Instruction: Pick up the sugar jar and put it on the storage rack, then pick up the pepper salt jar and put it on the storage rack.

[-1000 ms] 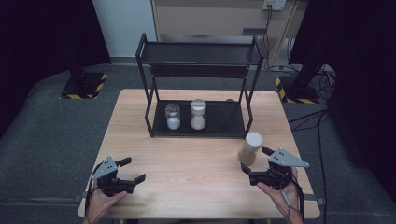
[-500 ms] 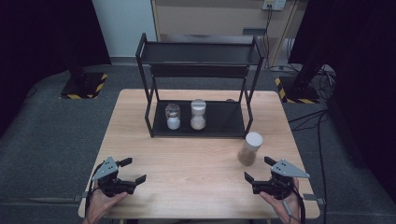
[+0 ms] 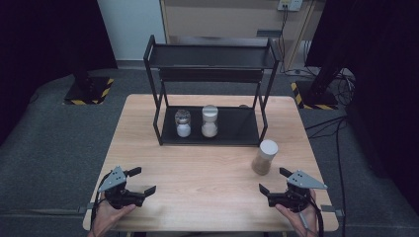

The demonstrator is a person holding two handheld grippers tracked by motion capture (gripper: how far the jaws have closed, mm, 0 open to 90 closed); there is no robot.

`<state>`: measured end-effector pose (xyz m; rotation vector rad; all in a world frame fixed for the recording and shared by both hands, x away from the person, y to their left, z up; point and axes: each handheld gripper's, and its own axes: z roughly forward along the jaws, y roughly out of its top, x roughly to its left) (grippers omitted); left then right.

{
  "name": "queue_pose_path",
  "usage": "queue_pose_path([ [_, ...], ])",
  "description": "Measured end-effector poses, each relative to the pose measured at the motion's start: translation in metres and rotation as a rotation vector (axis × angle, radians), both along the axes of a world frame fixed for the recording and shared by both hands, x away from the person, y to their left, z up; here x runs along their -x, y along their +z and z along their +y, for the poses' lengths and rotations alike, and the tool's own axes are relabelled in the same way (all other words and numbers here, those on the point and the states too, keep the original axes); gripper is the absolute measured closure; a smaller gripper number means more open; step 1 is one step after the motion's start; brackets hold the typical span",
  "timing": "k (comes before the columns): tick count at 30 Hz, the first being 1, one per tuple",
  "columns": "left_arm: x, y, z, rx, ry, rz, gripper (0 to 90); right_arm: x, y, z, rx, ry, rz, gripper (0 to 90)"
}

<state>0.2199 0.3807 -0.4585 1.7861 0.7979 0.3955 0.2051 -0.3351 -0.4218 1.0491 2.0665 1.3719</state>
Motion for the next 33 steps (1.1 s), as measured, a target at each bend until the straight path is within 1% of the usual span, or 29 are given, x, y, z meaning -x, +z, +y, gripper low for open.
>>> queue_pose_path([
  [14,-0.0017,-0.0007,-0.0003,0.002,-0.003,0.008,4.4,-0.0008,-0.0004,-0.0013,-0.007,-0.011,0.012,2.8],
  [18,-0.0024,-0.001,-0.0002,0.005,-0.003,0.009,4.4,0.0007,0.0005,-0.0008,-0.006,-0.016,0.008,2.6],
  [22,-0.0035,-0.0019,0.0002,0.012,-0.003,0.014,4.4,0.002,0.0004,-0.0011,-0.009,-0.029,0.005,2.3],
  [23,-0.0036,-0.0017,0.0,0.011,-0.004,0.014,4.4,0.0023,0.0007,-0.0014,-0.015,-0.035,0.011,2.3],
  [28,-0.0033,-0.0015,-0.0002,0.01,-0.004,0.015,4.4,0.0038,0.0009,-0.0033,-0.026,-0.041,0.006,2.2],
  [31,-0.0033,-0.0017,0.0003,0.014,-0.001,0.015,4.3,0.0035,0.0012,-0.004,-0.027,-0.034,0.006,2.2],
  [33,-0.0035,-0.0018,0.0001,0.013,-0.002,0.016,4.4,0.0047,0.0021,-0.0036,-0.02,-0.034,-0.004,2.3],
])
